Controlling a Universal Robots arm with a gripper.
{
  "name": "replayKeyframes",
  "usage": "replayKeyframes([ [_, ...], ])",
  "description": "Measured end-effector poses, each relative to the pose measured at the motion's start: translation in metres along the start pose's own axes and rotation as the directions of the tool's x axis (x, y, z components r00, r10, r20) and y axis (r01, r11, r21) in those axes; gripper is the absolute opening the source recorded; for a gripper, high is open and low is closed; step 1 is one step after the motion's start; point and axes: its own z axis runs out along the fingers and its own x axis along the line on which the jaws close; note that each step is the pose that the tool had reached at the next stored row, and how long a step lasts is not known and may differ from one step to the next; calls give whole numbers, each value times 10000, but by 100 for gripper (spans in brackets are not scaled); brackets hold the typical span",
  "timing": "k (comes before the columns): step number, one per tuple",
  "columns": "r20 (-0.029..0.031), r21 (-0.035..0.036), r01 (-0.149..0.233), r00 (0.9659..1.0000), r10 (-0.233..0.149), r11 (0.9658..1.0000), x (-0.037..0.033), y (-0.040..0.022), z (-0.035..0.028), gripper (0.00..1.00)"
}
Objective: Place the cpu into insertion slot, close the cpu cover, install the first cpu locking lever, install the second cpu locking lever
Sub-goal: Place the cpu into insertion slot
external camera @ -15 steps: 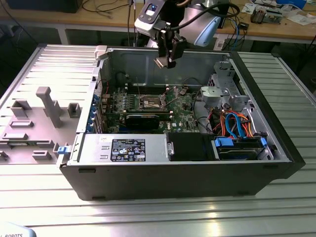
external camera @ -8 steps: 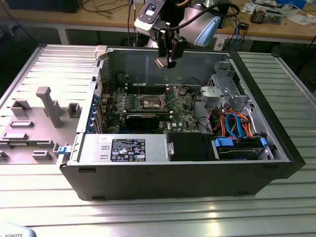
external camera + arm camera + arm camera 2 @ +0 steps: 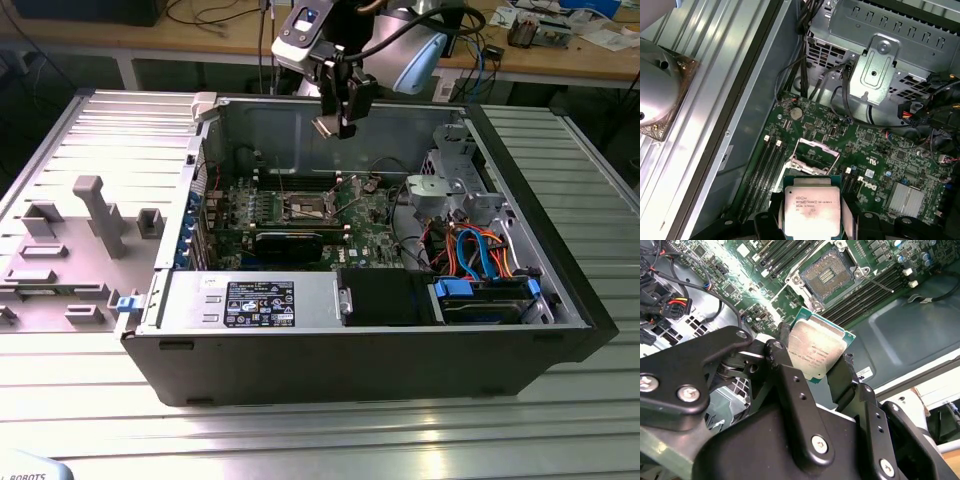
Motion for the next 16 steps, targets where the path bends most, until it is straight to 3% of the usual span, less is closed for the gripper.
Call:
replayKeyframes([
  [6, 49, -12, -550, 9985, 550, 9985, 0, 0, 2, 55],
  [16, 68, -18, -765, 9970, 765, 9971, 0, 0, 2, 55],
])
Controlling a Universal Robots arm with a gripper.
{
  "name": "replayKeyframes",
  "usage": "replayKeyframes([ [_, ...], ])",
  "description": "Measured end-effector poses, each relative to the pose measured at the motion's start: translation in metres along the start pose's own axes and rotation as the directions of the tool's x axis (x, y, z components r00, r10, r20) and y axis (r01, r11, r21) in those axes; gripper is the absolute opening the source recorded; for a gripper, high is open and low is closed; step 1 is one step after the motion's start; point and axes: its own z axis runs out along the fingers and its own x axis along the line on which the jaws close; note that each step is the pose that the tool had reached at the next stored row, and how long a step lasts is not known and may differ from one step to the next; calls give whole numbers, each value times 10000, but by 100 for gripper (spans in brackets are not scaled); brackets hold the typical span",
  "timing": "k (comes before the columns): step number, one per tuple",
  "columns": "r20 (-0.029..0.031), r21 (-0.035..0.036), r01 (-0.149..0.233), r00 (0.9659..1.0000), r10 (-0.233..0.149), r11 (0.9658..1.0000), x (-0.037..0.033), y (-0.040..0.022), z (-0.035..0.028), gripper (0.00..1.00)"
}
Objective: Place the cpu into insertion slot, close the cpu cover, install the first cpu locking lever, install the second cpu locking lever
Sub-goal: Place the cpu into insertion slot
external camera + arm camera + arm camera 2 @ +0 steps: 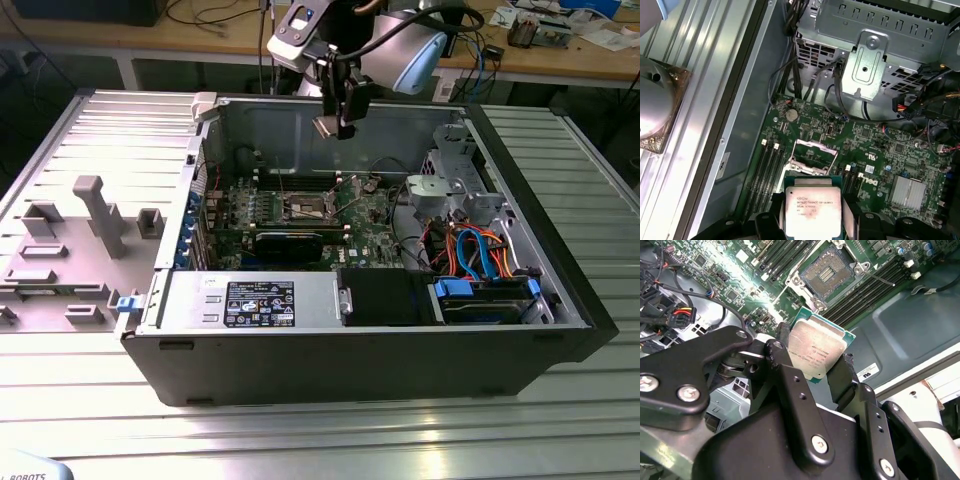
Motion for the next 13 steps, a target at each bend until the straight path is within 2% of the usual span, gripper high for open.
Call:
replayKeyframes([
  [13, 23, -5, -254, 9997, 254, 9997, 0, 0, 0, 55],
])
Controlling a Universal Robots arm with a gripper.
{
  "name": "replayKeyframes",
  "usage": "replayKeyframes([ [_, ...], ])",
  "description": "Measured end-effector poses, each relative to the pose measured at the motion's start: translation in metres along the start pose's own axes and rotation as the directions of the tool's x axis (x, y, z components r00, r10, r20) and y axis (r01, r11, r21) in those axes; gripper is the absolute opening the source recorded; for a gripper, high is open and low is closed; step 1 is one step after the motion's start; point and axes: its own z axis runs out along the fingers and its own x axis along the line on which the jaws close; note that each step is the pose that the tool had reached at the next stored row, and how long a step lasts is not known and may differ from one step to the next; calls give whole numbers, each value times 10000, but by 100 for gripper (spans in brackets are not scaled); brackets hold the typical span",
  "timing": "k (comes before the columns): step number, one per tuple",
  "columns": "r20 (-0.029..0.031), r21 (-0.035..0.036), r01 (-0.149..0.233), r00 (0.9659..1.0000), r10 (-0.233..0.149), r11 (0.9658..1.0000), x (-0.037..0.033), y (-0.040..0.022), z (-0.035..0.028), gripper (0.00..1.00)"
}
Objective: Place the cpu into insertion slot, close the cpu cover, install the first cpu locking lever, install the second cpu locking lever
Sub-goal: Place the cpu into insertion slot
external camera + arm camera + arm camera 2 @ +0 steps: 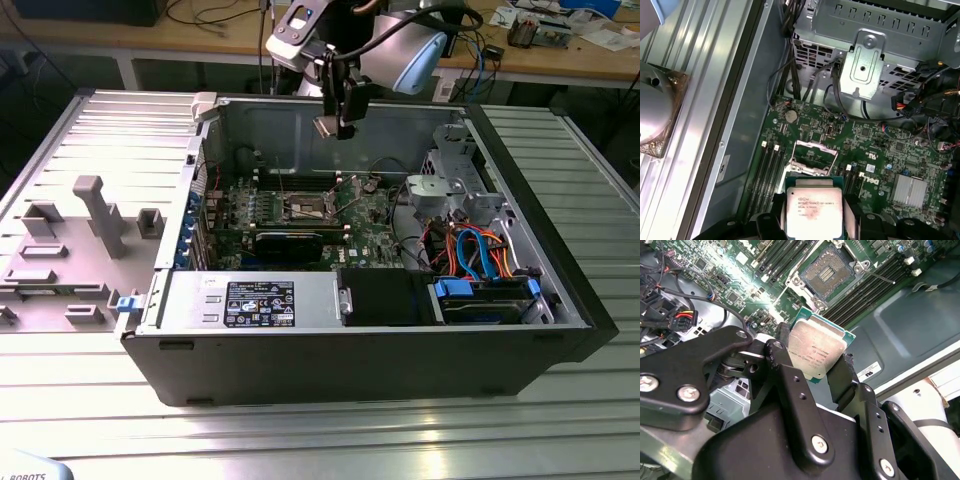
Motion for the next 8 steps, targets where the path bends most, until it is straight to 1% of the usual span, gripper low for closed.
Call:
replayKeyframes([
  [8, 18, -4, -203, 9998, 203, 9998, 0, -1, 0, 55],
])
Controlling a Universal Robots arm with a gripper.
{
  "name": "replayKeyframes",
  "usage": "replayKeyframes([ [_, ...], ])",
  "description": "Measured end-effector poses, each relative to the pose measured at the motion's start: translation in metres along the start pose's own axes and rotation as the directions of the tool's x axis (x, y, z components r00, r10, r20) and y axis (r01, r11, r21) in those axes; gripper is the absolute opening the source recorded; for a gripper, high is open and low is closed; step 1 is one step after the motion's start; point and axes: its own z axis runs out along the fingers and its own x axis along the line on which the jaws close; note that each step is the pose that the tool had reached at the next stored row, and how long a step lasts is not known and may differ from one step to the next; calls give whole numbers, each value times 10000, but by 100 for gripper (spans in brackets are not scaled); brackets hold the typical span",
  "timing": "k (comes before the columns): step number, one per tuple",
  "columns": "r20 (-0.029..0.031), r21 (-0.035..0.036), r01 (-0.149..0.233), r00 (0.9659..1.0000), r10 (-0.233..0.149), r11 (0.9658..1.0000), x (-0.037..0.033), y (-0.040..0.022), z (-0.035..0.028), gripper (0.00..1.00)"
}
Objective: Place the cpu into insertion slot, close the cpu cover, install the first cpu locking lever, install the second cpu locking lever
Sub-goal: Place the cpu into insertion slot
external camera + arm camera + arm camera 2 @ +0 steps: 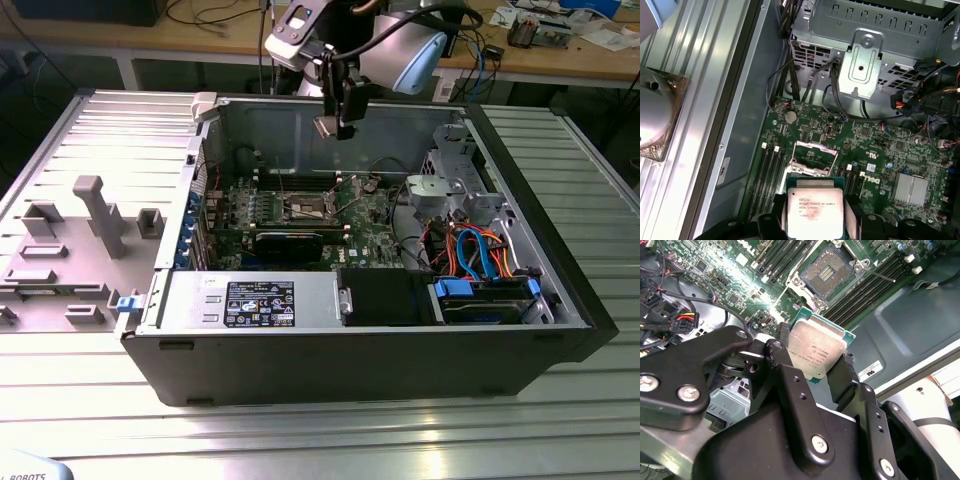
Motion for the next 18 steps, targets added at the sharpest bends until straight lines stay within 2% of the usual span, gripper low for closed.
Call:
replayKeyframes([
  [7, 26, -8, -301, 9995, 301, 9995, 2, -7, 1, 55],
  [9, 68, -17, -758, 9971, 758, 9971, 2, -9, 3, 55],
  [12, 101, -27, -1133, 9935, 1133, 9936, 2, -10, 5, 55],
  [18, 142, -43, -1616, 9867, 1617, 9868, 3, -14, 6, 55],
])
